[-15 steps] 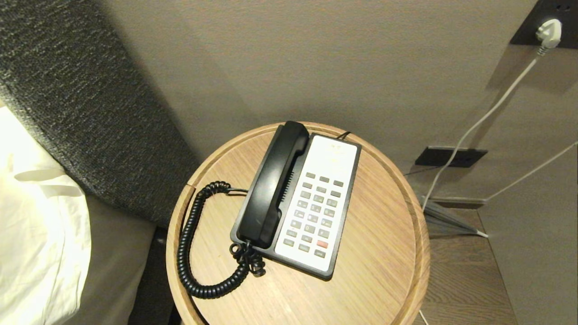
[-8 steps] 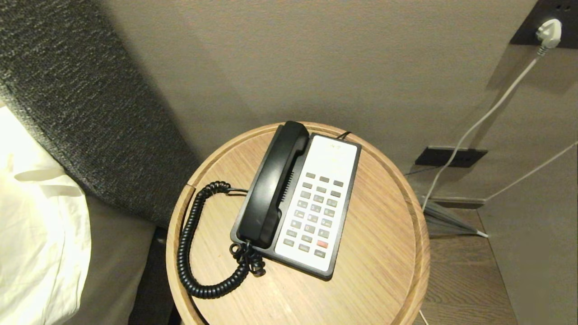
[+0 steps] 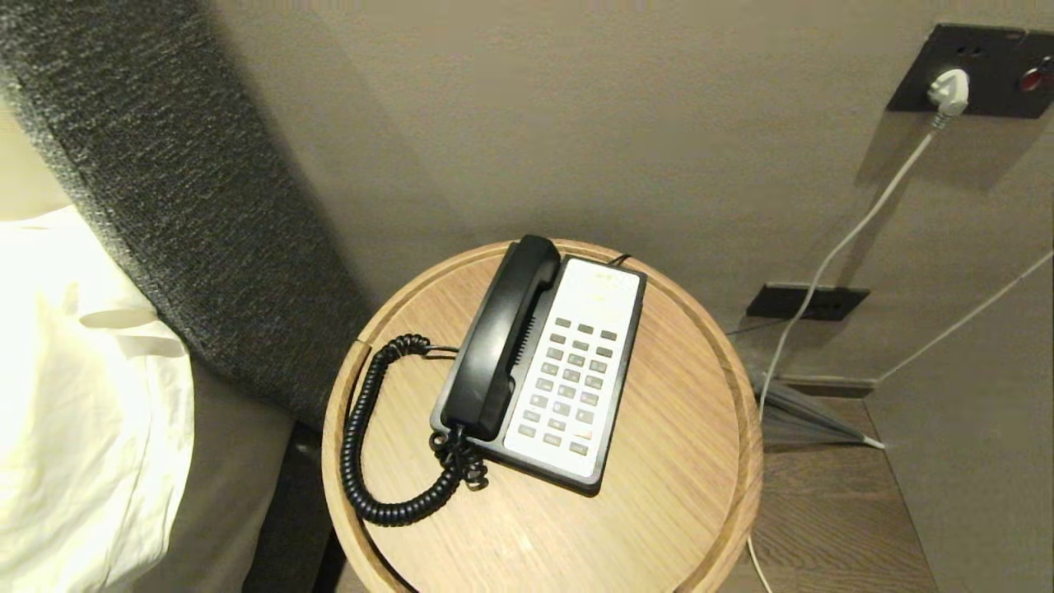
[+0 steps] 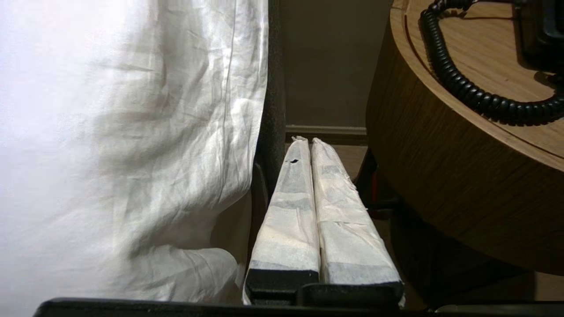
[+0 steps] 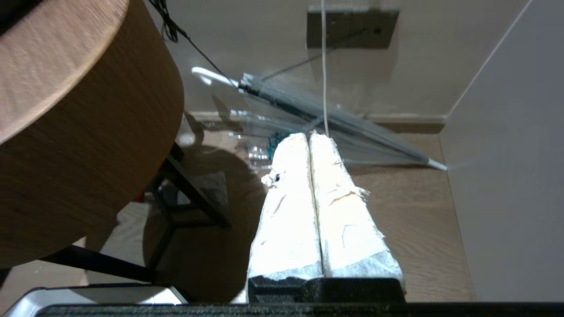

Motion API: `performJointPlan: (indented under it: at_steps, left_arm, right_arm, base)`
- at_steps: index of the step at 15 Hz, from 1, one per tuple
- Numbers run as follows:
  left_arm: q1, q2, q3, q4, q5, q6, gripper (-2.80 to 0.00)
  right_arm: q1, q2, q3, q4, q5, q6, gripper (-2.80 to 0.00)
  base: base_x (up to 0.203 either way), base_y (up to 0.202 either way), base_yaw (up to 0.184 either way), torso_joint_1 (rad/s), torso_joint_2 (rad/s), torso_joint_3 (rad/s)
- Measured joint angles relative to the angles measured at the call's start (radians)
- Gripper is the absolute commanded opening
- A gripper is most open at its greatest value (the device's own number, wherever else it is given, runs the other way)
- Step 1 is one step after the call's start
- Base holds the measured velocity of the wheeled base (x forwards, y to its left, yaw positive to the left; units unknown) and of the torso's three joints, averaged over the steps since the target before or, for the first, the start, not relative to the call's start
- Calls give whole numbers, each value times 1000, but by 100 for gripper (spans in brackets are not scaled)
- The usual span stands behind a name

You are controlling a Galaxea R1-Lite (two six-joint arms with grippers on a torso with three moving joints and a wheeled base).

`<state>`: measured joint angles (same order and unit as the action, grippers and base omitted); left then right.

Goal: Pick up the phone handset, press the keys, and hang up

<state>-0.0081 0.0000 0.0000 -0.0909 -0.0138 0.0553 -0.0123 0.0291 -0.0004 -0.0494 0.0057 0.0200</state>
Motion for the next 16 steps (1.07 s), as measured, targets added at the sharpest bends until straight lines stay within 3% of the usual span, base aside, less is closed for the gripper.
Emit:
performJointPlan:
  at_steps: [16]
  left_arm:
    - [0,0,0,-2,8,-27,-280]
  right_arm:
    - [0,0,0,0,0,0,-280]
  base:
    - [0,0,0,2,3,204]
